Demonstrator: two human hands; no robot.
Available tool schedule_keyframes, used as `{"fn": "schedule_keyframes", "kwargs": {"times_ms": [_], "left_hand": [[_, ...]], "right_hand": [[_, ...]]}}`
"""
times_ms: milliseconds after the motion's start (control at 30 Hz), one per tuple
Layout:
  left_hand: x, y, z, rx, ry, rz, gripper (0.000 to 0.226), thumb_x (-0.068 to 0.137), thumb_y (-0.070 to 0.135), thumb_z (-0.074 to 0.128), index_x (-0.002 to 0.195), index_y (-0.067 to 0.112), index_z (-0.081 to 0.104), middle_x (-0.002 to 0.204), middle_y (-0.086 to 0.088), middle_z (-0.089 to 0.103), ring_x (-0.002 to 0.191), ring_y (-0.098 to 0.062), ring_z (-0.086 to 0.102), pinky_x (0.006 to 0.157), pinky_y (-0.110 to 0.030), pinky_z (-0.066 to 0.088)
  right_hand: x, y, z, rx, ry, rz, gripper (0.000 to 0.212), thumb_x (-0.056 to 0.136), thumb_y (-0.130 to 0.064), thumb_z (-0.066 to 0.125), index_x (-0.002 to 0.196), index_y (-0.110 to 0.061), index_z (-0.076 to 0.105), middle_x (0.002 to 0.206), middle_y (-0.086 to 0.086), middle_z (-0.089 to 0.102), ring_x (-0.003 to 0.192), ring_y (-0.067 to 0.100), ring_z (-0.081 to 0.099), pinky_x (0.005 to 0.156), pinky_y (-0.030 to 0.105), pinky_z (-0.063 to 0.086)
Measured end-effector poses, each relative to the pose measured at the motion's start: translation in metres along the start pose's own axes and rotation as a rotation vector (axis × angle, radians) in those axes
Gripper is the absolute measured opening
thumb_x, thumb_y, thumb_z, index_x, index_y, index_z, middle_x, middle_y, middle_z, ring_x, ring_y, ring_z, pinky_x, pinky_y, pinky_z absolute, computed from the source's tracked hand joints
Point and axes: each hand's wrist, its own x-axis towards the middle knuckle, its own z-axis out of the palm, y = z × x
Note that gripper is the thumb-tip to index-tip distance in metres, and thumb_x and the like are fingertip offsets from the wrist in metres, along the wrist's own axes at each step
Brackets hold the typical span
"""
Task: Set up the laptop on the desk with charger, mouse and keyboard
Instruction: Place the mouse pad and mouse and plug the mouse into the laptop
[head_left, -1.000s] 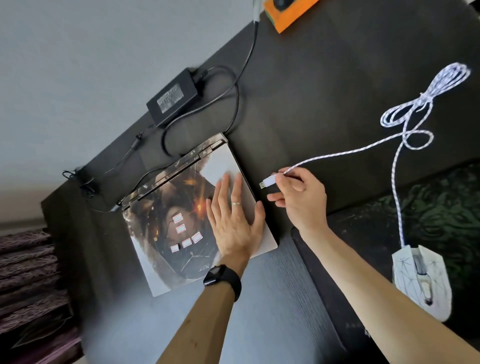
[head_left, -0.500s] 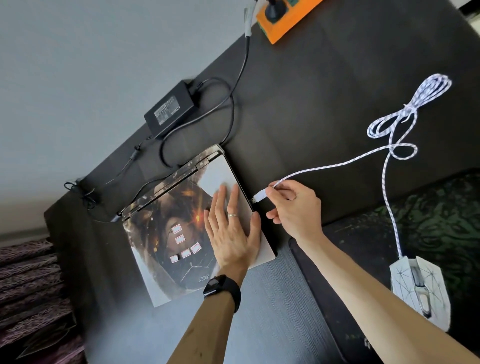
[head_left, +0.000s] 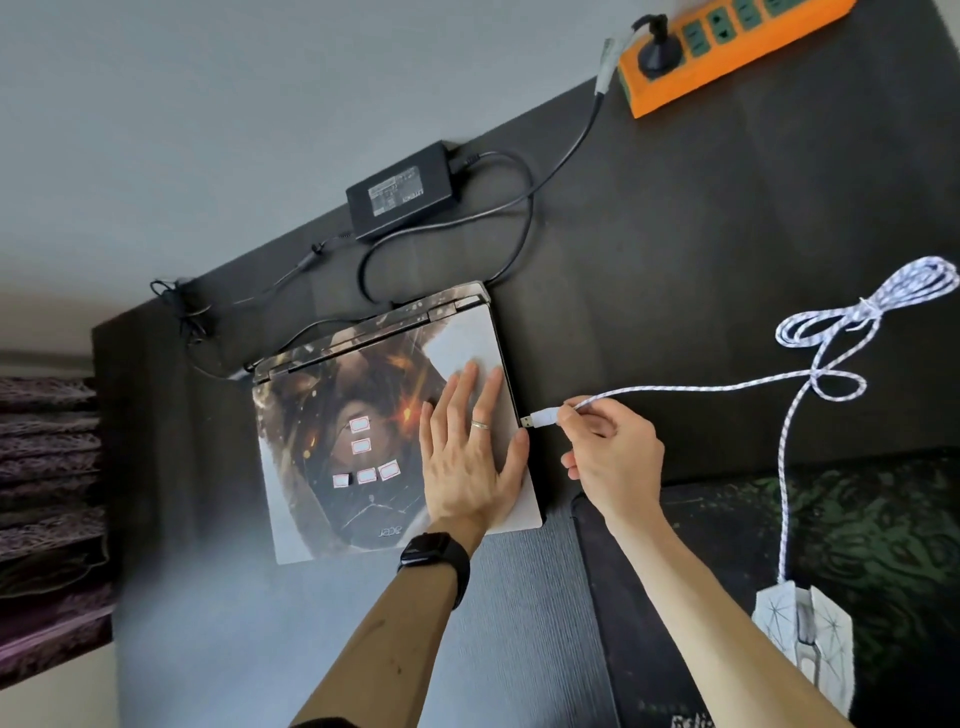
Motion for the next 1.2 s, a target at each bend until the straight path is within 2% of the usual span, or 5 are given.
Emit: {"fn": "schedule_keyframes", "kwargs": {"times_ms": [267, 467, 700, 900, 1200], "left_hand": [[0.002, 0.0, -0.002, -0.025, 0.01, -0.008, 0.059, 0.096, 0.041, 0.035, 0.154, 0.03, 0.03, 0.162, 0.005, 0.025, 0.15, -0.017, 0.023, 0.119, -0.051, 0.019], [0.002, -0.001, 0.0, -0.031, 0.069, 0.002, 0.06, 0.093, 0.041, 0.046, 0.151, 0.028, 0.038, 0.157, 0.001, 0.034, 0.147, -0.02, 0.028, 0.118, -0.05, 0.021], [0.019, 0.024, 0.001, -0.15, 0.2, -0.207, 0.054, 0.075, 0.036, 0.062, 0.126, 0.019, 0.055, 0.133, -0.003, 0.048, 0.116, -0.028, 0.047, 0.104, -0.046, 0.035], [0.028, 0.03, -0.002, -0.225, 0.253, -0.243, 0.055, 0.067, 0.032, 0.067, 0.12, 0.017, 0.059, 0.123, -0.007, 0.049, 0.112, -0.029, 0.047, 0.105, -0.034, 0.026], [0.025, 0.025, 0.005, -0.174, 0.234, -0.16, 0.057, 0.072, 0.035, 0.065, 0.126, 0.015, 0.058, 0.124, -0.009, 0.047, 0.106, -0.033, 0.043, 0.101, -0.051, 0.033]], "right_hand": [[0.0, 0.004, -0.002, -0.004, -0.004, 0.029, 0.005, 0.092, -0.017, 0.069, 0.089, -0.014, 0.072, 0.066, -0.003, 0.071, 0.046, 0.011, 0.06, 0.046, 0.023, 0.054], [-0.001, 0.004, 0.005, 0.132, 0.027, 0.014, 0.005, 0.094, -0.013, 0.068, 0.097, -0.013, 0.071, 0.072, -0.005, 0.074, 0.054, 0.016, 0.071, 0.052, 0.027, 0.059], [0.01, -0.005, 0.014, 0.16, 0.03, 0.006, 0.007, 0.094, -0.016, 0.067, 0.099, -0.013, 0.071, 0.077, -0.004, 0.076, 0.053, 0.017, 0.071, 0.051, 0.027, 0.058], [0.016, -0.015, 0.01, 0.164, 0.018, -0.022, 0.007, 0.095, -0.017, 0.066, 0.1, -0.015, 0.07, 0.088, -0.003, 0.076, 0.052, 0.019, 0.07, 0.048, 0.027, 0.056], [0.009, -0.008, 0.001, 0.109, -0.034, -0.016, 0.004, 0.094, -0.016, 0.066, 0.097, -0.015, 0.07, 0.08, -0.004, 0.076, 0.049, 0.019, 0.068, 0.045, 0.027, 0.055]]}}
